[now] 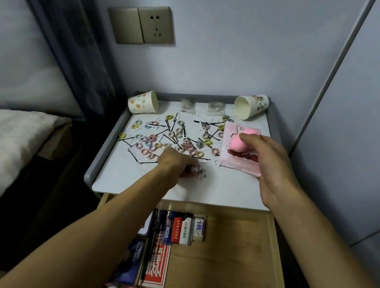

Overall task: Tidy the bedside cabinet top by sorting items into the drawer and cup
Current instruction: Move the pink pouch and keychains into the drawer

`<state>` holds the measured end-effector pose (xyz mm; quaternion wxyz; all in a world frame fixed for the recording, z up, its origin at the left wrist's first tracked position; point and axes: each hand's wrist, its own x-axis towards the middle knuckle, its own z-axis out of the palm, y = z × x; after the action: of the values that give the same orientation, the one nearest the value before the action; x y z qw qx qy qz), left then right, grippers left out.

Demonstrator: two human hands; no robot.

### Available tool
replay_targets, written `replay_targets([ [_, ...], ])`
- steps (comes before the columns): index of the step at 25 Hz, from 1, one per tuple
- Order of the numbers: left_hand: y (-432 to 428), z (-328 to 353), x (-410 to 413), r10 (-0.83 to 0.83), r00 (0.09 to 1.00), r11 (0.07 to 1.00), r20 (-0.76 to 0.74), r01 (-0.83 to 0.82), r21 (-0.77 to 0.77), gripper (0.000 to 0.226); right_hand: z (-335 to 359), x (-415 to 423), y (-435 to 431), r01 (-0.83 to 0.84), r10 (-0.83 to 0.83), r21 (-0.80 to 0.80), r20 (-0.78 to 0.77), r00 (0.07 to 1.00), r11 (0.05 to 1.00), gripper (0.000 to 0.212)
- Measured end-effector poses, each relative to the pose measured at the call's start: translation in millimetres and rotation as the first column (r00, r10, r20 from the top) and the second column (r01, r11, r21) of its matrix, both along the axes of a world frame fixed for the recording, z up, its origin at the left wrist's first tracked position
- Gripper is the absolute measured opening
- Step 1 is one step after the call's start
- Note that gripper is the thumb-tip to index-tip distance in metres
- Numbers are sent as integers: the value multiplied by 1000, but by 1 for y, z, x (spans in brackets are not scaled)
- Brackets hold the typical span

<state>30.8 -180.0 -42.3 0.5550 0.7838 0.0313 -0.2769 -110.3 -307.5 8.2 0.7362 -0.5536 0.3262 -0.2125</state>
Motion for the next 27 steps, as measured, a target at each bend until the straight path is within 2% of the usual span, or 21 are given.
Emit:
replay_targets([
  [2, -11, -5, -5, -70, 986, 979, 150, 40, 198, 28, 0, 1, -1, 9, -9, 22, 7, 1000, 1000, 26],
  [4, -17, -8, -9, -216, 933, 895, 286, 72, 441, 34, -1, 1, 0, 14, -14, 27, 7, 1000, 1000, 27],
  [5, -20, -7, -11, -269, 911, 859, 312, 81, 506, 34, -1, 1, 0, 10, -10, 22, 4, 1000, 1000, 28],
  [10, -32, 1, -17, -385, 854, 760, 350, 79, 645, 16, -2, -1, 4, 22, -21, 40, -16, 1000, 999, 31],
  [14, -33, 2, -13, -440, 839, 682, 320, 81, 727, 35, 0, -5, -1, 14, -13, 39, -22, 1000, 999, 30],
  [17, -27, 6, -5, -454, 852, 690, 260, 151, 708, 34, -1, -9, 0, -2, 3, 27, -38, 999, 1000, 30],
  [20, -16, 9, 1, -451, 870, 736, 199, 236, 634, 28, -2, -12, 3, -12, 13, 19, -55, 998, 1000, 30],
  [22, -7, 9, 4, -437, 879, 774, 192, 259, 578, 33, -3, -12, 6, -25, 24, -8, -75, 997, 1000, 29],
  [25, 5, 8, 6, -365, 914, 866, 178, 264, 424, 41, -3, -15, 4, -76, 71, -47, -100, 992, 996, 28],
  [27, 14, 10, 5, -339, 927, 907, 158, 278, 317, 31, -4, -19, 3, -140, 128, -77, -138, 982, 987, 27],
])
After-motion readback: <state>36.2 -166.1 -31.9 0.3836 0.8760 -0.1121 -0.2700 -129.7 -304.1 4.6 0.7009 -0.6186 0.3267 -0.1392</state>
